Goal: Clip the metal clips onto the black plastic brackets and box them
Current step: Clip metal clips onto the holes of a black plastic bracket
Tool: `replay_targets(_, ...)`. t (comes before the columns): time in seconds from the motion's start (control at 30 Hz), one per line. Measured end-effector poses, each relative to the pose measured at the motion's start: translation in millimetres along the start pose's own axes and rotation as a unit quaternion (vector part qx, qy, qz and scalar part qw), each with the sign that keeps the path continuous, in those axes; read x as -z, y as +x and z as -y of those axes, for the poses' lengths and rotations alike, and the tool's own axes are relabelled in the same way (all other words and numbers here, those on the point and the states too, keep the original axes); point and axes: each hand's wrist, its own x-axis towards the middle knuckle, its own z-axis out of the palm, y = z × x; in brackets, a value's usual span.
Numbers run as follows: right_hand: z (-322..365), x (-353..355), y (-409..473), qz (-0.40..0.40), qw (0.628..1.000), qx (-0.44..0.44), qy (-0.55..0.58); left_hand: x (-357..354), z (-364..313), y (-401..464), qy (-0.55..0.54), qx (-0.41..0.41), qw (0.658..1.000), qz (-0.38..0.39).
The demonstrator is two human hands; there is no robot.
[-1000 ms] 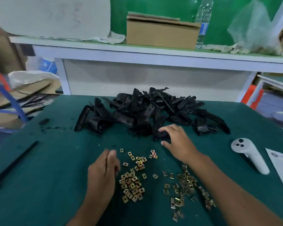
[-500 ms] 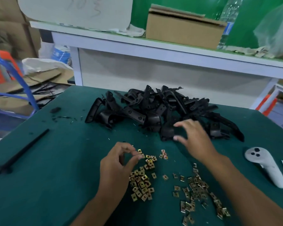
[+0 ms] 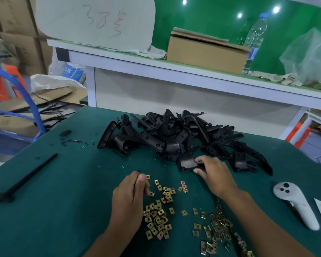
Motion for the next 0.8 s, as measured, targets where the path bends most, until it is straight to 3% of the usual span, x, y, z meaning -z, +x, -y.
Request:
replay_targets(0.1, 15, 27, -8, -0.166, 0.973, 0.001, 0.16, -2, 0, 1, 0.01, -0.026, 1.0, -0.009)
replay_targets(0.17, 30, 50, -22, -0.211, 0.928, 0.01, 0.306, -2, 0, -1, 0.007, -0.039, 0.999, -0.019)
replay_targets(0.23, 50, 67, -40, -0.143, 0.884, 0.018, 0.444, -1, -2, -2, -0.042, -0.042, 0.998, -0.02)
replay_targets(0.3, 66, 77, -55, -0.001, 0.848, -0.003, 0.53, 0, -3, -3, -0.095, -0.056, 0.994, -0.006)
replay_targets(0.37, 77, 78, -66, 0.137, 0.808, -0.03, 0.573, 0, -3, -4, -0.159, -0.052, 0.985, 0.032)
replay_targets(0.43, 88, 71, -72, 0.231, 0.794, -0.038, 0.561, 2, -3, -4, -0.244, 0.002, 0.965, 0.096)
replay_targets(0.5, 94, 61, -76, 0.266, 0.808, -0.032, 0.525, 4, -2, -3, -0.27, 0.043, 0.949, 0.159)
replay_targets(0.57, 91, 51, -75, 0.251, 0.827, -0.036, 0.502, 4, -2, -1, -0.221, 0.043, 0.959, 0.174)
replay_targets(0.63, 78, 40, -72, 0.197, 0.86, -0.056, 0.468, 5, -2, 5, -0.216, 0.05, 0.967, 0.127)
replay_targets(0.73, 52, 19, -74, 0.124, 0.964, 0.012, 0.236, 8, 0, 12, -0.295, 0.1, 0.949, 0.041)
replay_targets(0.8, 48, 4, -78, 0.136, 0.977, 0.078, 0.148, 8, -1, 14, -0.321, 0.123, 0.939, 0.02)
